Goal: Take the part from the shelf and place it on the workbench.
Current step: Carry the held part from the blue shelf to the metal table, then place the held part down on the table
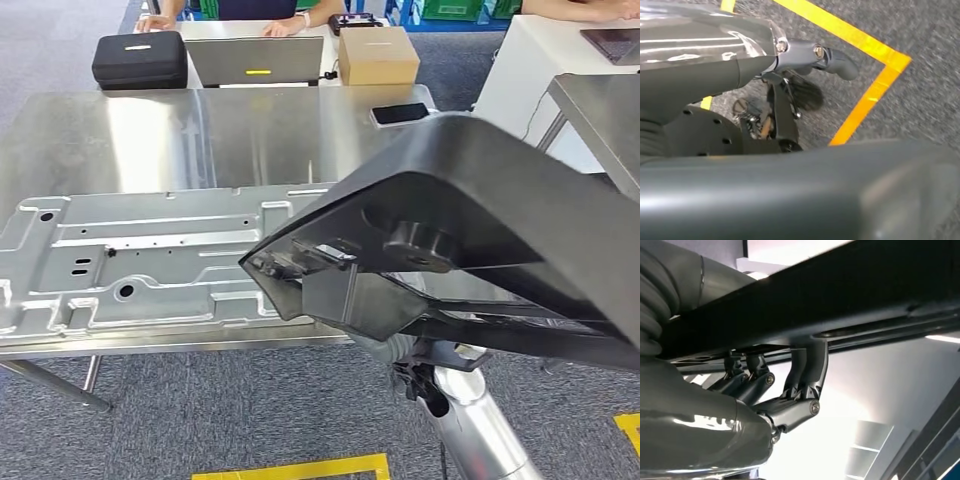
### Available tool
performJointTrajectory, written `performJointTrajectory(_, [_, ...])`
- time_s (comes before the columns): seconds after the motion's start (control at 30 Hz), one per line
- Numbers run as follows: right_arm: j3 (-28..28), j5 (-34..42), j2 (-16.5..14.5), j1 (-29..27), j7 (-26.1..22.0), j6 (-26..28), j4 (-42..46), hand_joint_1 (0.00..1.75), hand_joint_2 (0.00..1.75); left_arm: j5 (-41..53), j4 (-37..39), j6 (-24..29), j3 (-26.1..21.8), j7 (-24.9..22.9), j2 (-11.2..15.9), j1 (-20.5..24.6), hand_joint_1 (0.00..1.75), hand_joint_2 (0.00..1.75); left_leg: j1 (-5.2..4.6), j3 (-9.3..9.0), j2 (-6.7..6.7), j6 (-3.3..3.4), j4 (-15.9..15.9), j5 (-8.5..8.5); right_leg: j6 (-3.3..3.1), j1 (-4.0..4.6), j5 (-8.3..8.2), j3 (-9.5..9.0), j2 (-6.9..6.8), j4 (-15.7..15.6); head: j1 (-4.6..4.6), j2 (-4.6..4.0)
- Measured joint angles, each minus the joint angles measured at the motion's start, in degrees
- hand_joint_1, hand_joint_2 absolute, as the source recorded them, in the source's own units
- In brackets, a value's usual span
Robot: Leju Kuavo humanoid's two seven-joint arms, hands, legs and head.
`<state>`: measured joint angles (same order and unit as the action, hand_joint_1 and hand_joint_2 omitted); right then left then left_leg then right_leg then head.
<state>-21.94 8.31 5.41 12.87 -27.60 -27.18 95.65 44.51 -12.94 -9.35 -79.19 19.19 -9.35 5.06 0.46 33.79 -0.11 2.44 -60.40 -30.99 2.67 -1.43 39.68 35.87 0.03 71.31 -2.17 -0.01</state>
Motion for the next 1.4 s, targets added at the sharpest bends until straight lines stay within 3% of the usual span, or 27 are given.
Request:
performJointTrajectory(0.03, [0.00, -0.03, 0.01, -0.20, -0.01, -0.02, 0.00, 1.75, 1.75, 0.01, 0.00, -0.02, 0.00, 0.00, 0.00, 0.00, 0.00, 1.75, -0.07, -0.40, -0.02, 0.08, 0.00, -0.36, 0.02, 0.03, 0.38, 2.17, 0.00, 2.97, 0.00, 0.00])
performJointTrajectory(0.07, [0.00, -0.06, 0.01, -0.38, -0.02, -0.03, 0.00, 1.75, 1.75, 0.01, 0.00, -0.02, -0.01, 0.00, 0.01, -0.04, 0.00, 1.75, -0.12, -0.90, -0.05, 0.07, 0.00, -0.77, -0.03, 0.08, -0.38, 3.56, 0.00, 4.21, 0.00, 0.00])
performJointTrajectory(0.1, [0.00, -0.07, 0.01, -0.48, -0.02, -0.03, 0.00, 1.75, 1.75, 0.01, 0.00, -0.03, -0.01, 0.00, 0.01, -0.10, 0.00, 1.75, -0.15, -1.52, -0.08, 0.01, 0.00, -1.21, -0.13, 0.15, -2.30, 3.89, 0.00, 3.27, 0.01, 0.00])
performJointTrajectory(0.17, [0.02, -0.09, 0.01, -0.54, -0.09, -0.03, -0.01, 1.75, 1.75, 0.09, 0.00, -0.06, -0.02, 0.02, 0.01, -0.18, 0.00, 1.75, -0.18, -2.94, -0.12, -0.20, 0.04, -2.24, -0.65, 0.37, -7.51, 2.26, 0.00, -2.81, -0.01, -0.01])
performJointTrajectory(0.2, [0.04, -0.10, 0.01, -0.53, -0.16, -0.05, -0.01, 1.75, 1.75, 0.23, 0.00, -0.12, -0.01, 0.05, 0.00, -0.10, 0.00, 1.75, -0.24, -3.45, -0.14, -0.41, 0.01, -2.72, -0.96, 0.59, -9.32, 1.23, -0.01, -5.83, -0.03, -0.01])
performJointTrajectory(0.23, [0.07, -0.13, 0.01, -0.48, -0.23, -0.07, 0.01, 1.75, 1.75, 0.39, 0.00, -0.18, 0.01, 0.11, -0.01, 0.02, 0.00, 1.75, -0.25, -3.68, -0.14, -0.66, 0.00, -3.07, -1.28, 0.79, -9.95, 0.40, -0.02, -8.08, -0.03, -0.01])
performJointTrajectory(0.3, [0.16, -0.17, 0.01, -0.41, -0.34, -0.10, 0.08, 1.75, 1.75, 0.71, 0.01, -0.25, 0.04, 0.29, -0.01, 0.22, 0.00, 1.75, -0.25, -3.79, -0.06, -1.20, 0.23, -3.40, -1.73, 1.12, -9.41, -0.25, 0.09, -9.76, -0.02, 0.00])
performJointTrajectory(0.4, [0.31, -0.17, -0.03, -0.21, -0.39, -0.14, 0.35, 1.75, 1.75, 0.86, 0.00, -0.28, 0.11, 0.52, 0.03, 0.35, 0.00, 1.75, -0.22, -3.76, 0.02, -2.07, -0.52, -4.32, -2.38, 0.52, -8.90, -1.27, 0.08, -10.86, -0.03, -0.01])
performJointTrajectory(0.43, [0.33, -0.19, -0.06, -0.05, -0.40, -0.16, 0.43, 1.75, 1.75, 0.89, 0.00, -0.27, 0.13, 0.56, 0.04, 0.39, 0.00, 1.75, -0.15, -2.78, 0.01, -2.42, -2.62, -5.29, -2.60, 0.25, -8.76, -1.71, -0.03, -11.11, -0.06, 0.00])
performJointTrajectory(0.5, [0.33, -0.23, -0.10, 0.20, -0.39, -0.21, 0.46, 1.75, 1.75, 0.95, 0.00, -0.20, 0.14, 0.55, 0.04, 0.36, 0.00, 1.75, 0.16, 1.45, 0.01, -3.07, -9.84, -7.76, -2.85, 0.11, -8.18, -2.36, -0.20, -11.19, -0.11, 0.00])
performJointTrajectory(0.53, [0.32, -0.27, -0.10, 0.22, -0.36, -0.21, 0.45, 1.75, 1.75, 0.97, 0.00, -0.13, 0.15, 0.52, 0.04, 0.28, 0.00, 1.75, 0.35, 3.77, 0.01, -3.34, -13.21, -8.41, -2.85, 0.06, -7.84, -2.71, -0.19, -11.18, -0.13, 0.00])
performJointTrajectory(0.57, [0.32, -0.30, -0.10, 0.20, -0.34, -0.21, 0.44, 1.75, 1.75, 0.98, 0.00, -0.07, 0.15, 0.50, 0.04, 0.18, 0.00, 1.75, 0.50, 5.42, 0.01, -3.57, -14.99, -8.00, -2.79, 0.01, -7.47, -3.16, -0.16, -11.17, -0.13, -0.01])
performJointTrajectory(0.6, [0.31, -0.39, -0.10, 0.21, -0.34, -0.16, 0.44, 1.75, 1.75, 0.99, 0.00, -0.01, 0.16, 0.50, 0.04, 0.08, 0.00, 1.75, 0.61, 6.03, 0.02, -3.74, -14.57, -6.31, -2.67, -0.08, -7.06, -3.74, -0.09, -11.17, -0.13, -0.01])
performJointTrajectory(0.63, [0.31, -0.58, -0.10, 0.26, -0.33, -0.05, 0.44, 1.75, 1.75, 1.02, 0.00, 0.04, 0.17, 0.50, 0.05, 0.03, 0.00, 1.75, 0.70, 5.61, 0.02, -3.86, -11.99, -3.59, -2.51, -0.18, -6.61, -4.45, -0.03, -11.17, -0.13, -0.01])
performJointTrajectory(0.7, [0.31, -1.57, -0.12, 0.60, -0.33, 0.63, 0.44, 1.75, 1.75, 1.16, 0.01, 0.16, 0.21, 0.50, 0.07, -0.01, 0.00, 1.75, 0.66, 3.72, -0.01, -3.74, -5.81, 1.08, -1.96, -0.26, -5.67, -5.68, 0.08, -11.19, -0.13, -0.01])
performJointTrajectory(0.73, [0.30, -2.37, -0.14, 0.90, -0.29, 1.16, 0.47, 1.75, 1.75, 1.34, 0.01, 0.22, 0.27, 0.49, 0.07, 0.01, 0.00, 1.75, 0.62, 2.91, -0.03, -3.47, -3.54, 1.97, -1.68, -0.20, -5.33, -5.95, 0.15, -11.14, -0.13, -0.01])
performJointTrajectory(0.83, [0.20, -5.08, -0.19, 2.13, 0.23, 2.97, 0.57, 1.75, 1.75, 1.92, 0.01, 0.38, 0.67, 0.48, 0.02, 0.07, 0.00, 1.75, 0.60, 2.01, -0.13, -3.10, -1.39, 0.97, -1.41, 0.05, -5.02, -5.89, 0.27, -11.14, -0.02, 0.01])
performJointTrajectory(1.1, [-1.30, -8.77, -0.59, 10.21, 3.92, 7.08, -3.94, 1.75, 1.75, 3.51, 0.01, 0.26, 1.87, 0.27, 0.00, 0.41, 0.00, 1.75, 0.41, 1.85, -0.22, -2.54, -1.27, 0.39, -1.19, 0.02, -5.14, -6.52, 0.19, -12.27, 0.09, 0.01])
performJointTrajectory(1.23, [-2.13, -9.37, -1.67, 17.51, 7.22, 9.47, -11.57, 1.75, 1.75, 4.88, 0.02, -0.48, 2.92, 0.23, 0.00, 0.57, 0.00, 1.75, 0.38, 1.76, -0.22, -2.51, -1.30, 0.41, -0.76, 0.01, -5.17, -6.53, 0.20, -12.29, 0.09, 0.00])
performJointTrajectory(1.4, [-2.64, -10.89, -3.48, 26.20, 9.80, 12.72, -23.50, 1.75, 1.75, 5.98, 0.02, -1.08, 4.13, 0.23, 0.00, 0.73, 0.00, 1.75, 0.49, 1.41, -0.23, -2.50, -1.23, 0.44, -0.75, 0.12, -5.18, -6.77, 0.17, -12.26, 0.09, 0.01])
